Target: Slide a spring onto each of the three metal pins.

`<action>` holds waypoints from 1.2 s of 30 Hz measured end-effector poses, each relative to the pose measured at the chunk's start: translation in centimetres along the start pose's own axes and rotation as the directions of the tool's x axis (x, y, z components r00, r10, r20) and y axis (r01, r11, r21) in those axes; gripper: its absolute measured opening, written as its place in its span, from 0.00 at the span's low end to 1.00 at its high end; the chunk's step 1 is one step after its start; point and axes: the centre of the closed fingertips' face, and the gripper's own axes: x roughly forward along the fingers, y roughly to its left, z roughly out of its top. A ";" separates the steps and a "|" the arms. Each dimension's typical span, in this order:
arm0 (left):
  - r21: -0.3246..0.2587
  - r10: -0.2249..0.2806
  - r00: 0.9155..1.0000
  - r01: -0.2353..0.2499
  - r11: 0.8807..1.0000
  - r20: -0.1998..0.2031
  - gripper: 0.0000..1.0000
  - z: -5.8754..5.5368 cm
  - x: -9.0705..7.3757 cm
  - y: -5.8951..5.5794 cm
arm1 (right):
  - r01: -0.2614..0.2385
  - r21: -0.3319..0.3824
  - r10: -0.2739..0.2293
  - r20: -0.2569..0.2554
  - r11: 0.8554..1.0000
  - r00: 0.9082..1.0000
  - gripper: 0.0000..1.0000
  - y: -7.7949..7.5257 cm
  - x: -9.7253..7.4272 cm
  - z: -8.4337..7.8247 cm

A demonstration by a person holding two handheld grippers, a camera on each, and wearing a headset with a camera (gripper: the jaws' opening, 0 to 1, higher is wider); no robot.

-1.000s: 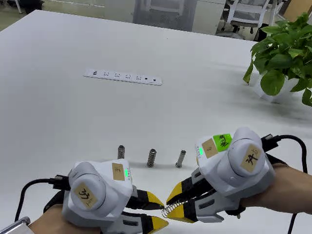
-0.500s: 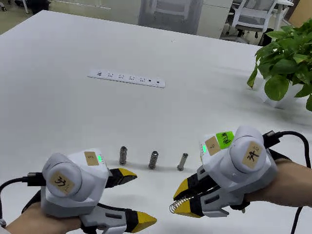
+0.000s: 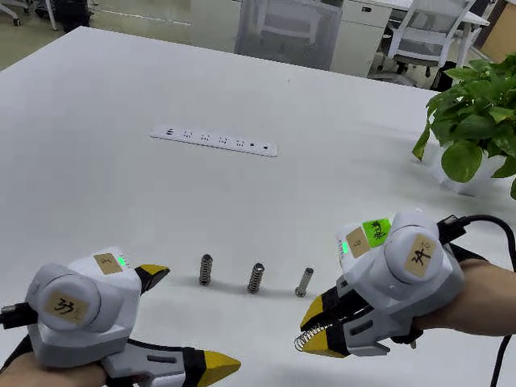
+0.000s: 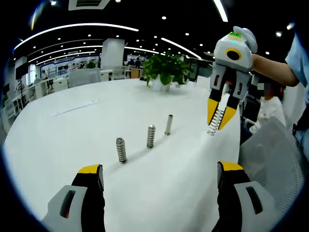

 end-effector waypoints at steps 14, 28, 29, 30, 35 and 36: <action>-0.030 0.036 0.999 -0.036 0.999 -0.010 1.00 -1.4 -0.1 1.4 | 0.033 -0.050 -0.040 -0.124 0.998 0.992 0.12 -4.3 -1.1 -1.8; -0.032 0.052 0.999 -0.052 0.998 0.002 1.00 -1.3 -0.2 1.7 | 0.062 -0.110 -0.084 -0.208 0.992 0.975 0.12 -8.6 -1.9 -2.5; -0.032 0.053 0.999 -0.053 0.998 0.001 1.00 -1.3 -0.3 1.7 | 0.062 -0.113 -0.084 -0.211 0.992 0.974 0.12 -8.8 -1.9 -2.5; -0.031 0.055 0.998 -0.055 0.998 0.002 1.00 -1.2 -0.3 1.7 | 0.058 -0.120 -0.083 -0.219 0.991 0.972 0.12 -8.9 -1.8 -2.5; -0.038 0.057 0.998 -0.057 0.998 0.001 1.00 -1.3 -0.3 1.8 | 0.052 -0.137 -0.084 -0.238 0.989 0.968 0.12 -9.9 -1.5 -2.4; -0.039 0.058 0.998 -0.058 0.998 0.002 1.00 -1.3 -0.4 1.9 | 0.051 -0.140 -0.084 -0.242 0.989 0.967 0.12 -10.0 -1.4 -2.3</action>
